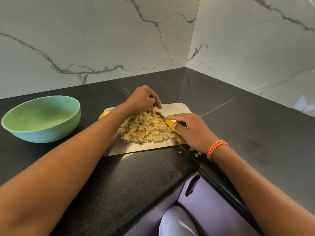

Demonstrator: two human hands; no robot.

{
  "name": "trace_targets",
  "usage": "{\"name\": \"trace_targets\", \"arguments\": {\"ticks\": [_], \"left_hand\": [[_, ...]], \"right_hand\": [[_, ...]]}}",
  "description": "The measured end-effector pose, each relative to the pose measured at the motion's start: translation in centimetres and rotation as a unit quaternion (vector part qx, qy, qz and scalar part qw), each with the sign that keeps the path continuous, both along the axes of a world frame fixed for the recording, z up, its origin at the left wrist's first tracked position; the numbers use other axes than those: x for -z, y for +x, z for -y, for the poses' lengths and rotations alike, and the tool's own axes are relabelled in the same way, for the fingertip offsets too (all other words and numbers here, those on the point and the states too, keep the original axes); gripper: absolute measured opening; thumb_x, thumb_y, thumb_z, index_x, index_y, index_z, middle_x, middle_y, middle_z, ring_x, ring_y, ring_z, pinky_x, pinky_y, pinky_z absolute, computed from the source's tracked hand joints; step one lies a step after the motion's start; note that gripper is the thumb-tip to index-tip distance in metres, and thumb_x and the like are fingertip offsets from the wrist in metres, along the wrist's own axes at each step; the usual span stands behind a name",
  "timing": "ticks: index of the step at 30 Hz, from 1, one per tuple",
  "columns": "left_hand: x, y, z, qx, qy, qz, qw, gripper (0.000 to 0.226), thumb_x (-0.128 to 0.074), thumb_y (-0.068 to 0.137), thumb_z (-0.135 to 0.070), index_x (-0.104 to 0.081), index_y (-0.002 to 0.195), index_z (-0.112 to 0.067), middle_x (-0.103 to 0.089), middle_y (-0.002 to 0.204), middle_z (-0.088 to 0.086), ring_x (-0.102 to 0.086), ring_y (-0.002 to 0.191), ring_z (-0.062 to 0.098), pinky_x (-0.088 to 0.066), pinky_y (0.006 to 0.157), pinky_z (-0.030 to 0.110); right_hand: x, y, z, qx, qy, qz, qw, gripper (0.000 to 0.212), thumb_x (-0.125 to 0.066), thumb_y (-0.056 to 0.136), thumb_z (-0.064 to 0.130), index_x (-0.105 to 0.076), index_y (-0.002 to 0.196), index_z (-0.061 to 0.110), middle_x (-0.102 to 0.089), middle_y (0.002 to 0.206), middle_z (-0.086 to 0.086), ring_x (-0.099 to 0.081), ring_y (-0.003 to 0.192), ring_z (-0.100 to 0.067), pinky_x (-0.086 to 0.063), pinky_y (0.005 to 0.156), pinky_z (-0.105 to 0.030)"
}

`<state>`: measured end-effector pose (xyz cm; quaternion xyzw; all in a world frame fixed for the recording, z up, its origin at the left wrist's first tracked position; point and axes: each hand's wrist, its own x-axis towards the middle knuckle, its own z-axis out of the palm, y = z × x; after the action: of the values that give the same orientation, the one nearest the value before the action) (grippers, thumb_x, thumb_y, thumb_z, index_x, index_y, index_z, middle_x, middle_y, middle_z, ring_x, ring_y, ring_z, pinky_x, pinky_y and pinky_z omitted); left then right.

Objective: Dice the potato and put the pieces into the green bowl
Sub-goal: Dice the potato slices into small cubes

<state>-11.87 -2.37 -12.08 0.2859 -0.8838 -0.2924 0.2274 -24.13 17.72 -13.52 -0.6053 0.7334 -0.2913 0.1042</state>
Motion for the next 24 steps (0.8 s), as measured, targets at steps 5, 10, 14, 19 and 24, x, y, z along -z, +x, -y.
{"name": "trace_targets", "arguments": {"ticks": [5, 10, 14, 19, 24], "left_hand": [[-1.0, 0.6, 0.1, -0.010, 0.014, -0.042, 0.999, 0.040, -0.052, 0.092, 0.003, -0.078, 0.064, -0.010, -0.070, 0.061, -0.001, -0.060, 0.059, 0.007, -0.053, 0.064, 0.024], [-1.6, 0.8, 0.4, 0.036, 0.024, -0.035, 0.998, 0.033, -0.057, 0.093, 0.001, -0.080, 0.071, -0.008, -0.073, 0.067, 0.003, -0.066, 0.063, 0.011, -0.058, 0.068, 0.028], [-2.0, 1.1, 0.5, 0.143, 0.053, 0.034, 0.988, 0.013, -0.072, 0.097, -0.015, -0.084, 0.093, -0.015, -0.080, 0.092, -0.002, -0.074, 0.091, 0.017, -0.059, 0.083, 0.021], [-2.6, 1.8, 1.0, 0.167, 0.036, 0.056, 0.984, 0.012, -0.081, 0.091, -0.017, -0.084, 0.102, -0.014, -0.081, 0.096, -0.003, -0.075, 0.095, 0.018, -0.061, 0.090, 0.026], [-3.2, 3.6, 1.5, 0.088, -0.006, 0.016, 0.996, 0.012, -0.083, 0.090, -0.016, -0.085, 0.101, -0.019, -0.081, 0.090, -0.008, -0.077, 0.087, 0.013, -0.064, 0.087, 0.036]], "right_hand": [[0.1, -0.6, -0.4, -0.036, -0.045, 0.014, 0.998, 0.036, -0.050, 0.107, 0.019, -0.064, 0.138, 0.030, -0.062, 0.139, 0.009, -0.050, 0.128, -0.006, -0.038, 0.105, -0.023], [0.1, -1.1, -0.7, -0.033, -0.068, 0.005, 0.997, 0.035, -0.051, 0.106, 0.018, -0.066, 0.136, 0.028, -0.067, 0.130, 0.009, -0.052, 0.114, 0.002, -0.034, 0.091, -0.006], [0.0, -1.2, -0.6, -0.028, -0.079, 0.012, 0.996, 0.034, -0.052, 0.106, 0.017, -0.067, 0.135, 0.027, -0.068, 0.127, 0.010, -0.054, 0.111, 0.002, -0.035, 0.089, -0.004], [-0.3, -2.2, -0.9, -0.027, -0.089, 0.063, 0.994, 0.032, -0.055, 0.105, 0.016, -0.070, 0.131, 0.027, -0.069, 0.128, 0.011, -0.060, 0.118, -0.005, -0.047, 0.097, -0.022], [0.2, -3.0, -1.0, -0.001, -0.092, 0.063, 0.994, 0.031, -0.054, 0.105, 0.016, -0.070, 0.130, 0.024, -0.068, 0.131, 0.008, -0.058, 0.122, -0.008, -0.044, 0.096, -0.018]]}}
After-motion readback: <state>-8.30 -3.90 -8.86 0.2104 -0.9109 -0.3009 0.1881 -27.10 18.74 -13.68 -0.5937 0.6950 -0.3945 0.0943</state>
